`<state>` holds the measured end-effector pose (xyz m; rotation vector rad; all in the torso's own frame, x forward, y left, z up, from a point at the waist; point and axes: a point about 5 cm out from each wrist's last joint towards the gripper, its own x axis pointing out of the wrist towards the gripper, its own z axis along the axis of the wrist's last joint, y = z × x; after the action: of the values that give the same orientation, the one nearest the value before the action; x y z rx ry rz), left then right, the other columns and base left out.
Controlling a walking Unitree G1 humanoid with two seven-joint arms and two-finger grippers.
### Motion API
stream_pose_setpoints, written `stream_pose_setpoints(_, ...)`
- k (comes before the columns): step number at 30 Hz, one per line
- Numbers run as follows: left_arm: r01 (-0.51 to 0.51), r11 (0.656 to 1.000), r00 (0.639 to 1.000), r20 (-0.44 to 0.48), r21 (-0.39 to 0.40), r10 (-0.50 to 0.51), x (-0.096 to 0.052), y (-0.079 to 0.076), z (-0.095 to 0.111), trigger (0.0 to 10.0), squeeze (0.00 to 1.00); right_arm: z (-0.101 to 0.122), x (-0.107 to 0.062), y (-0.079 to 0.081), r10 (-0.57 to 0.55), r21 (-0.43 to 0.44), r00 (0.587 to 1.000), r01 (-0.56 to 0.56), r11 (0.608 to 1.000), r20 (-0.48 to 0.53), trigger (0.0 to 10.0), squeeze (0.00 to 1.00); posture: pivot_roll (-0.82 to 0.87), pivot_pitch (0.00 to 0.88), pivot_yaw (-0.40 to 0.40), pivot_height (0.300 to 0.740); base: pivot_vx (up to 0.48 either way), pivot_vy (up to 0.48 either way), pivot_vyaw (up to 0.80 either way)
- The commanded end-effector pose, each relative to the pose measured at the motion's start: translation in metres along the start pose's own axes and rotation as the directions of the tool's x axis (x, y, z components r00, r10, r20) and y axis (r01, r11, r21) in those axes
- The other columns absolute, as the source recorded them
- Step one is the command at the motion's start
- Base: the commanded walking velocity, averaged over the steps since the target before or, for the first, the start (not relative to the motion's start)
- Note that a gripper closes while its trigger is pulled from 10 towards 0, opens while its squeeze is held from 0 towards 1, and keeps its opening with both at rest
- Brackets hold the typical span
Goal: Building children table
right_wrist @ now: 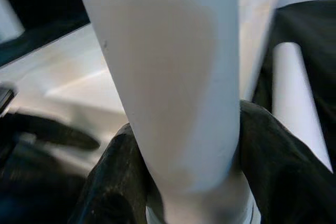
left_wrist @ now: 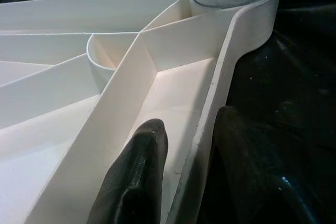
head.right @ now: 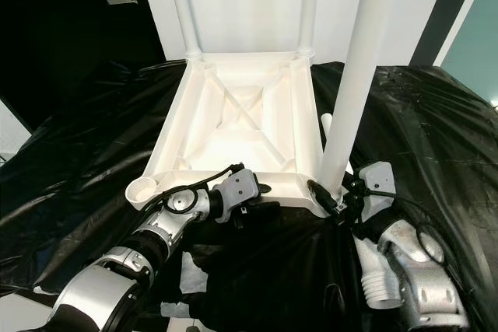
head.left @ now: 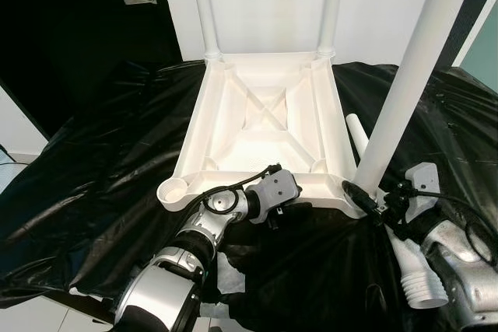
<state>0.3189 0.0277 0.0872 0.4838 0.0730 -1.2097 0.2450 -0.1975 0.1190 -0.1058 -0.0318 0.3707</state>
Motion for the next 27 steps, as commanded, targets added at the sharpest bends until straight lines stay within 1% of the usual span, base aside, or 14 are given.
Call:
stream_pose_setpoints(1, -0.096, 0.994, 0.993, -0.068, -0.056, 0.092, -0.001, -0.002, -0.015, 10.0, 0.00, -0.014, 0.000, 0.017, 0.010, 0.032, 0.998, -0.008, 0.999, -0.055, 0.0, 0.00, -0.07, 0.000, 0.029, 0.740, 0.000, 0.000, 0.00)
stream_pose_setpoints(2, -0.096, 0.994, 0.993, -0.068, -0.056, 0.092, -0.001, -0.002, -0.015, 10.0, 0.00, -0.014, 0.000, 0.017, 0.010, 0.032, 0.998, -0.008, 0.999, -0.055, 0.0, 0.00, -0.07, 0.000, 0.029, 0.740, 0.000, 0.000, 0.00)
stream_pose_setpoints(5, -0.091, 0.994, 0.994, -0.066, -0.058, 0.087, 0.000, -0.004, -0.015, 10.0, 0.00, -0.017, -0.001, 0.018, -0.220, 0.045, 0.975, 0.221, 0.974, -0.021, 0.0, 0.00, -0.07, 0.000, 0.029, 0.740, 0.000, 0.000, 0.00)
stream_pose_setpoints(6, -0.091, 0.994, 0.994, -0.066, -0.058, 0.087, 0.000, -0.004, -0.015, 10.0, 0.00, -0.017, -0.001, 0.018, -0.220, 0.045, 0.975, 0.221, 0.974, -0.021, 0.0, 0.00, -0.07, 0.000, 0.029, 0.740, 0.000, 0.000, 0.00)
stream_pose_setpoints(8, -0.089, 0.994, 0.994, -0.066, -0.057, 0.085, 0.000, -0.004, -0.015, 10.0, 0.00, -0.016, -0.003, 0.016, -0.343, 0.059, 0.939, 0.342, 0.938, 0.009, 0.0, 0.00, -0.07, 0.000, 0.032, 0.740, 0.000, 0.000, 0.00)
stream_pose_setpoints(9, -0.088, 0.994, 0.994, -0.066, -0.056, 0.085, 0.000, -0.004, -0.015, 10.0, 0.00, -0.013, -0.004, 0.016, -0.398, 0.049, 0.917, 0.396, 0.917, 0.033, 1.8, 0.00, -0.07, 0.000, 0.036, 0.740, 0.000, 0.000, 0.00)
stream_pose_setpoints(11, -0.088, 0.995, 0.994, -0.066, -0.056, 0.085, 0.000, -0.004, -0.015, 10.0, 0.00, -0.010, -0.004, 0.017, -0.428, 0.041, 0.903, 0.426, 0.904, 0.049, 1.8, 0.00, -0.07, 0.000, 0.036, 0.740, 0.000, 0.000, 0.00)
stream_pose_setpoints(12, -0.084, 0.995, 0.995, -0.066, -0.052, 0.081, 0.000, -0.004, -0.015, 10.0, 0.00, -0.011, -0.005, 0.017, -0.461, 0.031, 0.887, 0.460, 0.887, 0.042, 10.0, 0.00, -0.07, 0.000, 0.038, 0.740, 0.000, 0.000, 0.00)
stream_pose_setpoints(13, -0.084, 0.995, 0.995, -0.066, -0.052, 0.081, 0.000, -0.004, -0.015, 10.0, 0.00, -0.011, -0.005, 0.017, -0.461, 0.031, 0.887, 0.460, 0.887, 0.042, 10.0, 0.00, -0.07, 0.000, 0.038, 0.740, 0.000, 0.000, 0.00)
stream_pose_setpoints(14, -0.080, 0.996, 0.995, -0.067, -0.049, 0.076, 0.000, -0.005, -0.015, 10.0, 0.00, -0.011, -0.004, 0.015, -0.461, 0.036, 0.887, 0.460, 0.887, 0.034, 10.0, 0.97, -0.08, 0.000, 0.039, 0.740, 0.000, 0.000, 0.00)
stream_pose_setpoints(16, -0.078, 0.996, 0.995, -0.068, -0.049, 0.075, 0.000, -0.006, -0.016, 10.0, 0.00, -0.011, -0.003, 0.013, -0.451, 0.037, 0.892, 0.449, 0.893, 0.036, 10.0, 1.00, -0.08, 0.000, 0.039, 0.740, 0.000, 0.000, 0.00)
stream_pose_setpoints(22, -0.076, 0.996, 0.995, -0.067, -0.049, 0.073, 0.002, -0.007, -0.015, 10.0, 0.00, -0.001, 0.003, 0.008, -0.356, 0.024, 0.931, 0.356, 0.934, 0.083, 10.0, 1.00, -0.08, 0.000, 0.036, 0.740, 0.000, 0.000, 0.00)
stream_pose_setpoints(23, -0.076, 0.996, 0.995, -0.066, -0.048, 0.072, 0.003, -0.007, -0.014, 10.0, 0.00, 0.001, 0.006, 0.006, -0.319, 0.017, 0.944, 0.319, 0.948, 0.089, 10.0, 0.00, -0.08, 0.000, 0.029, 0.740, 0.000, 0.000, 0.00)
stream_pose_setpoints(27, -0.079, 0.996, 0.995, -0.060, -0.050, 0.076, 0.005, -0.008, -0.012, 10.0, 0.00, 0.006, 0.011, 0.002, -0.201, -0.025, 0.975, 0.205, 0.979, 0.093, 10.0, 0.00, -0.08, 0.000, 0.012, 0.740, 0.000, 0.000, 0.00)
